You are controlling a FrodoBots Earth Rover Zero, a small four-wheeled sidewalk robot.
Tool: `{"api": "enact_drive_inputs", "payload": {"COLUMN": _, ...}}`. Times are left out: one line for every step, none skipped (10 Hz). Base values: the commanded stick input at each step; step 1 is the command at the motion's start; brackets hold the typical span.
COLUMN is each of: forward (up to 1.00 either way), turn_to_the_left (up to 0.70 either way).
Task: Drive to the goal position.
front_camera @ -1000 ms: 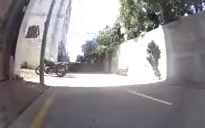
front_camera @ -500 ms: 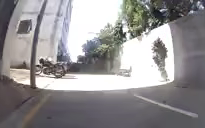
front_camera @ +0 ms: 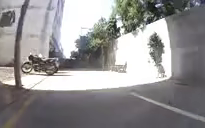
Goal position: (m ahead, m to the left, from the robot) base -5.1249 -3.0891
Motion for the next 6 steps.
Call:
{"api": "enact_drive_inputs", "payload": {"forward": 0.0, "turn_to_the_left": -0.45}}
{"api": "enact_drive_inputs", "payload": {"forward": 0.0, "turn_to_the_left": -0.45}}
{"api": "enact_drive_inputs", "payload": {"forward": 0.0, "turn_to_the_left": -0.45}}
{"api": "enact_drive_inputs", "payload": {"forward": 0.0, "turn_to_the_left": -0.45}}
{"api": "enact_drive_inputs", "payload": {"forward": 0.0, "turn_to_the_left": -0.45}}
{"api": "enact_drive_inputs", "payload": {"forward": 0.0, "turn_to_the_left": -0.45}}
